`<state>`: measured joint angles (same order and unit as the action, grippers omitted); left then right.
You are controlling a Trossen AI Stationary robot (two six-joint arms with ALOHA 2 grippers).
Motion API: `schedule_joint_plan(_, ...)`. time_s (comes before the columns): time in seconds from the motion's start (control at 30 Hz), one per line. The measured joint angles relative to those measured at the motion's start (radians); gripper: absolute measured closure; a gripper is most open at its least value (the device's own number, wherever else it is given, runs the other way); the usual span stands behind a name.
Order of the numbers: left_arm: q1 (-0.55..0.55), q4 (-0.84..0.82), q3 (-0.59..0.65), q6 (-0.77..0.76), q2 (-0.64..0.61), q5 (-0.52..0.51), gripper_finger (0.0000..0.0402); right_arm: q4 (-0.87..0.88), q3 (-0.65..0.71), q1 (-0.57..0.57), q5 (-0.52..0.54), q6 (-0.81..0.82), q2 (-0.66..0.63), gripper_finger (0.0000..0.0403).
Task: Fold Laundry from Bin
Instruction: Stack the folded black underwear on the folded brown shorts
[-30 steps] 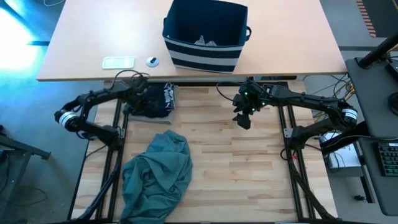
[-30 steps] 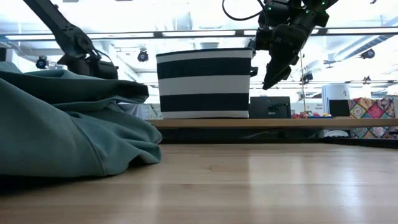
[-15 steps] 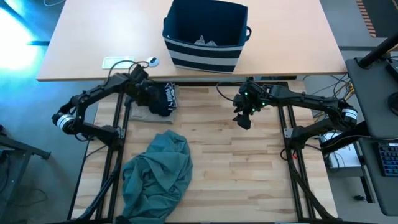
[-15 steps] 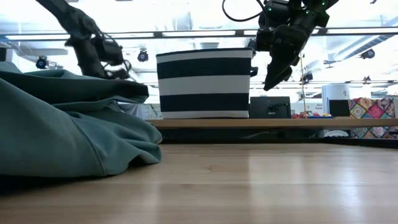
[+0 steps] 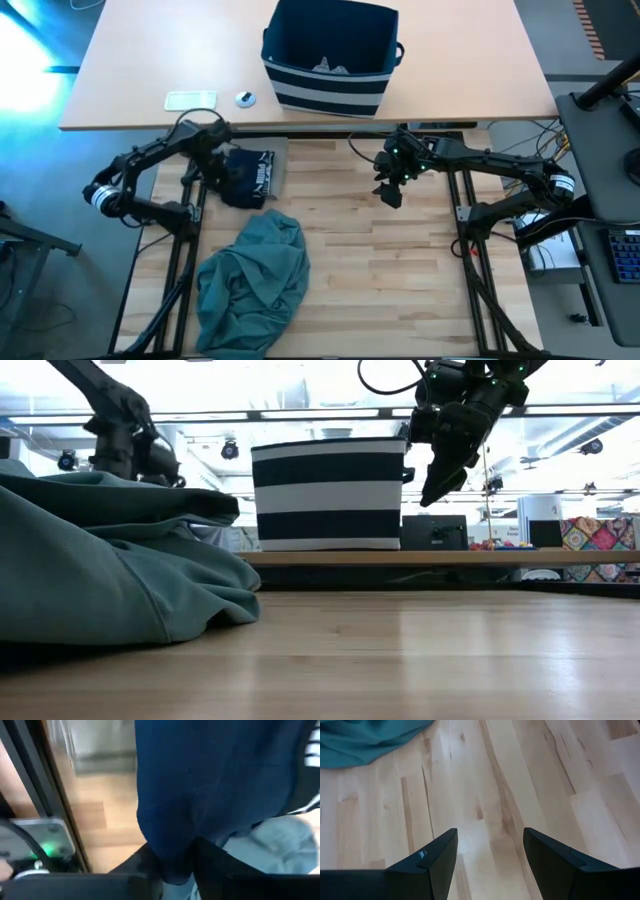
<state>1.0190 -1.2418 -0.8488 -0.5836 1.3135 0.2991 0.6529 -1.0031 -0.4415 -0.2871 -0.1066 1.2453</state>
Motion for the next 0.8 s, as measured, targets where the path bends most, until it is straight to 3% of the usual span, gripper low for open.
schedule_joint_plan(0.23,0.047,-0.086,-0.047,0.07,0.021,0.006,0.0219,0.001,0.0,0.0,0.0,0.002,0.0,0.0184)
schedule_joint_plan(0.43,0.127,0.019,-0.196,0.094,0.056,-0.05,0.0149,0.0,0.0,0.0,0.0,0.012,0.0,0.0184)
schedule_joint_plan(0.57,0.186,0.065,-0.221,0.068,0.146,-0.049,0.0131,0.0,0.0,0.0,0.0,0.035,0.0,0.0184)
schedule_joint_plan(0.67,0.154,0.018,-0.209,0.123,0.181,-0.097,0.0131,0.0,0.0,0.0,0.0,0.047,0.0,0.0184)
schedule_joint_plan(0.8,0.111,0.066,-0.195,0.06,0.178,-0.176,0.0137,-0.001,0.0,0.0,0.0,0.056,0.0,0.0184)
